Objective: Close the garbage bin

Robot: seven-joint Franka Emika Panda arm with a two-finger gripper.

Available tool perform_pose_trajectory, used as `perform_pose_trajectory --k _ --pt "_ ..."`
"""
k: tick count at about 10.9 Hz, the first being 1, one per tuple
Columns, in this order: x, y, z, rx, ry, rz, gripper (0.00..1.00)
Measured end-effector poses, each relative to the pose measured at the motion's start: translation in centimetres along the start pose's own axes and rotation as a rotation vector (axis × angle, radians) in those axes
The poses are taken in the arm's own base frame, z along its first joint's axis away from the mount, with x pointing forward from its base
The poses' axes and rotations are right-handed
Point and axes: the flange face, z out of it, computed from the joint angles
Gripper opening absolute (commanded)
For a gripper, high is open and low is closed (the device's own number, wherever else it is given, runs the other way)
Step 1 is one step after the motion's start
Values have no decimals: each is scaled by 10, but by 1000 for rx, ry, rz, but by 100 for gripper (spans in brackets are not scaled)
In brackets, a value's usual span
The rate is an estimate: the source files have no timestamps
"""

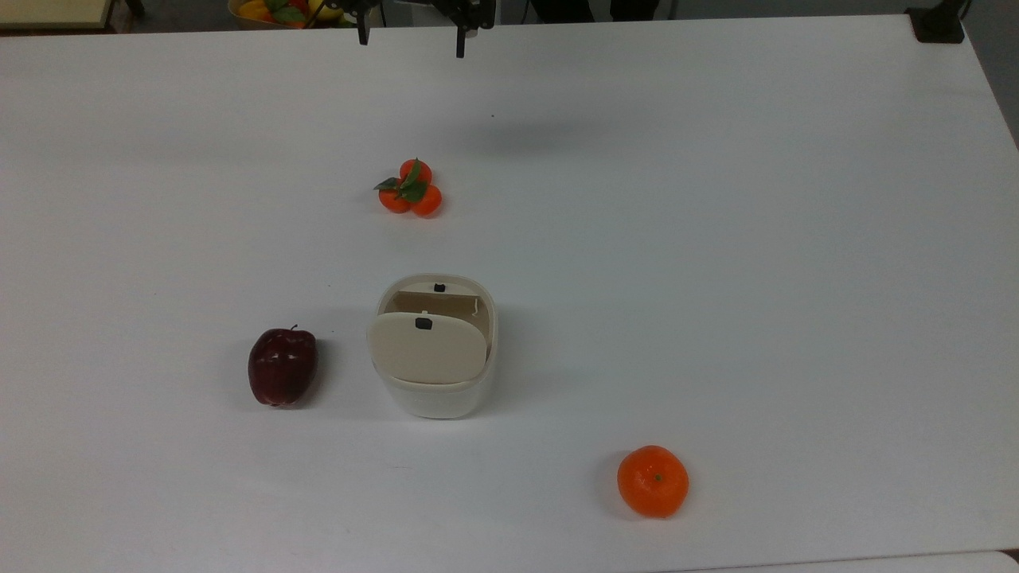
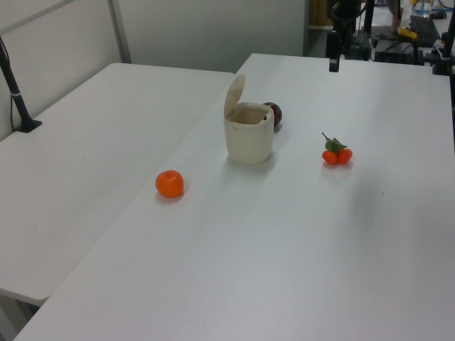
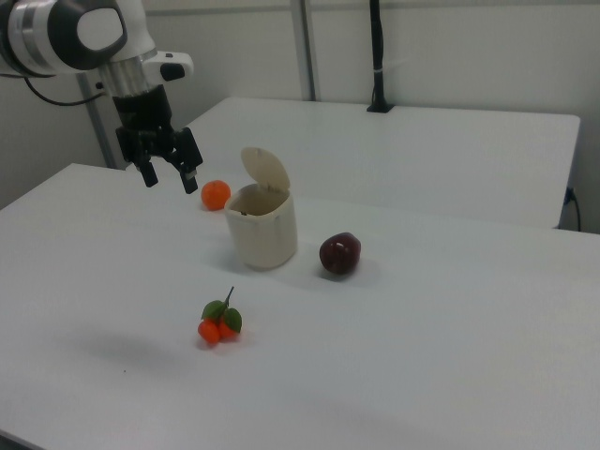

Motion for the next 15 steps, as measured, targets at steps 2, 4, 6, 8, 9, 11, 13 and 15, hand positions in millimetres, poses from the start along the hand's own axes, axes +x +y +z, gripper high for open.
perform_pose_trajectory --k 2,4,6,8,9,11,13,15 --pt "0 -1 0 -1 0 -1 100" --pt "0 0 1 -1 -2 -1 100" --pt "0 0 1 -1 -2 -1 100" --pt "0 0 2 -1 -3 -1 100" --pt "0 0 2 -1 -4 -1 100" --pt "0 0 3 -1 -5 -1 100" --pt "0 0 3 -2 -6 -1 100" --pt "0 0 3 -2 -6 -1 80"
